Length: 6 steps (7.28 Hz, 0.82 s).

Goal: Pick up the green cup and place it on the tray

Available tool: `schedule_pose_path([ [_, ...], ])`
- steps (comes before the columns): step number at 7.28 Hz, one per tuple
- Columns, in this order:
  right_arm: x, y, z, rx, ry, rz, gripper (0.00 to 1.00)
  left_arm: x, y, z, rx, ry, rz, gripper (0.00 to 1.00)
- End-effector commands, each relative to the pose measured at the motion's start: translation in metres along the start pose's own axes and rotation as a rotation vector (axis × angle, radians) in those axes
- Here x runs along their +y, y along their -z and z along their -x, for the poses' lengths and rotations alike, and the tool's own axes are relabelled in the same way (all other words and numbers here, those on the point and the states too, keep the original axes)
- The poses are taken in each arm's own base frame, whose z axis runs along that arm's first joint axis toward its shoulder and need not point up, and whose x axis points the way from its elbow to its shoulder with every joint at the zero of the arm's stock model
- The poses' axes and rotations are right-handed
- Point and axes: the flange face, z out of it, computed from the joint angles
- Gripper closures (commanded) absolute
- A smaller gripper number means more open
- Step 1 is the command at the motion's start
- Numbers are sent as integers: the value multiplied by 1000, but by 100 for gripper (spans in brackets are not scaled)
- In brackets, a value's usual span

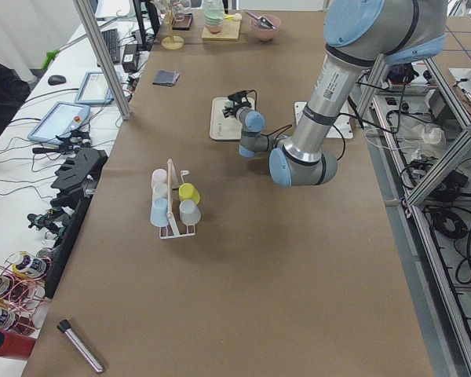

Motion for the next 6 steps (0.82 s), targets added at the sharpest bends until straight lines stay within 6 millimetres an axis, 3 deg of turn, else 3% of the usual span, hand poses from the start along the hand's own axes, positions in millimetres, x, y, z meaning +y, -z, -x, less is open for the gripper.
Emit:
schedule_pose_path([
  [1, 0, 0, 0, 0, 0, 1, 0, 1, 3, -3, 14, 3, -25, 96],
  [2, 0, -1, -1, 0, -1, 2, 0, -2, 5, -4, 24, 4, -49, 90],
  [3, 0, -2, -1, 0, -4, 3, 0, -7, 6, -6, 33, 4, -68, 69],
  [4, -1, 0, 0, 0, 0, 1, 0, -5, 11, -5, 39, 4, -84, 58],
  [6, -1, 1, 1, -1, 1, -1, 0, -2, 12, -4, 39, 3, -83, 46],
])
